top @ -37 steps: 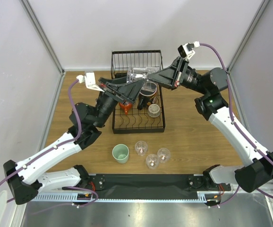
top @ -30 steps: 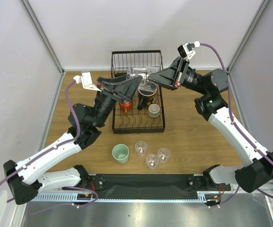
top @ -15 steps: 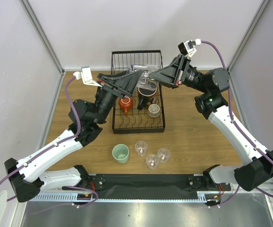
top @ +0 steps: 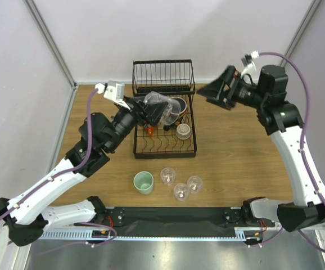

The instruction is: Load the cups into the dish rack

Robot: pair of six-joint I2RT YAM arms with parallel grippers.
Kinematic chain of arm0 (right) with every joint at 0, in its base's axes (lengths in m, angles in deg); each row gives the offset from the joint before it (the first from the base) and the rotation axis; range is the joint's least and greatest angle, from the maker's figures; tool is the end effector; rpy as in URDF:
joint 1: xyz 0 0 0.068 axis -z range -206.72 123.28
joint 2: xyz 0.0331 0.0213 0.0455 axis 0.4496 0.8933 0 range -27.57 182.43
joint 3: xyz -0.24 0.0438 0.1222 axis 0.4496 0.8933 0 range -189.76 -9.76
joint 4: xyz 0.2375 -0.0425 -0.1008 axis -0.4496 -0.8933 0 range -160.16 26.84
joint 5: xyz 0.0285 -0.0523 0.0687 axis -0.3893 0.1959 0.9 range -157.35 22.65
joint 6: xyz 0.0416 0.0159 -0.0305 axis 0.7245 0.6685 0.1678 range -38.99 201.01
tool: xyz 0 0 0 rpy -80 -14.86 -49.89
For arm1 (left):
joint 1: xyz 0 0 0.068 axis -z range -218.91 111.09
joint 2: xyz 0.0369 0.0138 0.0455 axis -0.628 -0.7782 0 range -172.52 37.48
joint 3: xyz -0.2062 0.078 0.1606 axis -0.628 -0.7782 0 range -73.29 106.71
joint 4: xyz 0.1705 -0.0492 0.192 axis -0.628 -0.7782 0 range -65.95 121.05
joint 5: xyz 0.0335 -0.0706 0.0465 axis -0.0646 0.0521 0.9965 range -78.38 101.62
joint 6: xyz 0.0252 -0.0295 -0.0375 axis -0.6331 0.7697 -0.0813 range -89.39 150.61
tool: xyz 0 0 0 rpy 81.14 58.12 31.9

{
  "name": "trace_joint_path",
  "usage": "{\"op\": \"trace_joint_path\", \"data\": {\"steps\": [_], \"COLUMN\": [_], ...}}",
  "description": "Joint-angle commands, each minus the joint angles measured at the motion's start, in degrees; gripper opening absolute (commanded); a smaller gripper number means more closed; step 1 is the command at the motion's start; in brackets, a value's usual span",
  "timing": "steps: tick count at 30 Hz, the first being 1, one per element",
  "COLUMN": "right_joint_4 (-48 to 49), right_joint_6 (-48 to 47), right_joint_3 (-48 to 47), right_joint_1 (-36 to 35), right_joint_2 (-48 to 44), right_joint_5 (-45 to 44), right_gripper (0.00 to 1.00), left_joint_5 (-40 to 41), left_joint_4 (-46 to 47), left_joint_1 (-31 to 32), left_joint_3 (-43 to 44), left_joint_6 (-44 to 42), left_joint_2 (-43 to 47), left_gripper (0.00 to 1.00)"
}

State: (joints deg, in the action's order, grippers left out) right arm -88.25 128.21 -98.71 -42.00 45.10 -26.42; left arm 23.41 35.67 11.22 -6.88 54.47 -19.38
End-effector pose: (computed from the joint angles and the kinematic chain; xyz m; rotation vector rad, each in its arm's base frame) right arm 0.2441 0.0910 0.4764 -0.0589 1.9031 1.3848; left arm 0.1422 -0.1588 0.4609 0.1354 1.3859 -0.9525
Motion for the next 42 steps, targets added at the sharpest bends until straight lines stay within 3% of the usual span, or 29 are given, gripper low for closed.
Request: {"op": "trace_joint_path", "data": {"steps": [1, 8, 25, 42], "right_joint_4": [-28.3, -29.5, -38.5, -42.7], "right_joint_6": [-18.9, -17.4, -21.0, -21.1], "right_joint_3": [-1.9, 6.5, 3.3, 1.1], "right_joint_1": [2.3, 4.7, 10.4, 11.3], "right_joint_2": [-3.2, -8.4, -13.6, -13.7], "right_joint_5": [-8.1, -8.2, -11.9, -11.4], "right_gripper": [0.98, 0.97, 0.97, 0.97], "left_joint_5": [4.6, 8.0, 13.6, 10.5], "left_joint_4": [-13.2, -16.0, -9.3, 2.9], "left_joint_1": [0.1, 1.0, 0.6, -9.8], "left_joint_3": [1.4, -5.8, -12.0, -16.3], "left_joint_6": [-8.9, -5.5, -9.5, -9.7], "left_joint_2": [1.1, -2.3, -16.1, -23.0], "left_gripper": [0.0, 0.0, 0.0, 0.0]}}
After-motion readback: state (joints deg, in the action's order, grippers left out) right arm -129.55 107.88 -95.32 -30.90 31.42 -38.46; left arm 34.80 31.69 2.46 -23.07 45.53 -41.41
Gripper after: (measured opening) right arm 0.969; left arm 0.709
